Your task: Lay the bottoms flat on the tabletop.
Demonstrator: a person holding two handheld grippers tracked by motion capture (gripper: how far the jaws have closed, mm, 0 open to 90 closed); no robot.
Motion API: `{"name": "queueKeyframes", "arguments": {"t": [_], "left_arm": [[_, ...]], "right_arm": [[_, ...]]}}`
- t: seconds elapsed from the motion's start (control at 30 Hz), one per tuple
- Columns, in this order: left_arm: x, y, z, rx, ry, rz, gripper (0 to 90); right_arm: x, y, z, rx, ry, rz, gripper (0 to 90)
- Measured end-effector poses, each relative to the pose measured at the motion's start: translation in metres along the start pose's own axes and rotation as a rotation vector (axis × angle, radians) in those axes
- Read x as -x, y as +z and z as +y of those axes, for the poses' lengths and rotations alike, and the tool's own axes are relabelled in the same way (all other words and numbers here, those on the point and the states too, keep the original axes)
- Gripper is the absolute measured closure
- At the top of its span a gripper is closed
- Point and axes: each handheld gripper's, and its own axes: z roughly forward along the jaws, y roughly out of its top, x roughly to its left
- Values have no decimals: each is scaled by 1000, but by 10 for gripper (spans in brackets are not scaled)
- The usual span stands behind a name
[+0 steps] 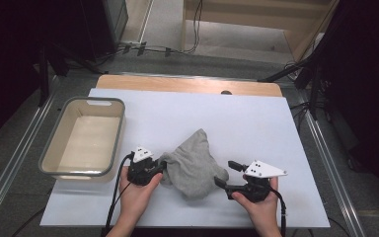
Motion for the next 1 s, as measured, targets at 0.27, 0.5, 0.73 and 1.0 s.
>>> {"name": "queueKeyframes", "arguments": {"t": [0.27,0.5,0.73,1.0], "left_arm": [[3,-35,19,129,53,-128,471],[28,-40,20,159,169,-318,428],[52,-13,8,32,299,-347,365],[67,15,-7,-55,396,-288,444]], "right_arm": [[2,16,-8,-85,22,66,434],[12,14,-6,-93,50,36,840],[15,-6,7,-8,24,-39,877],[23,-25,14,69,32,-66,878]]}}
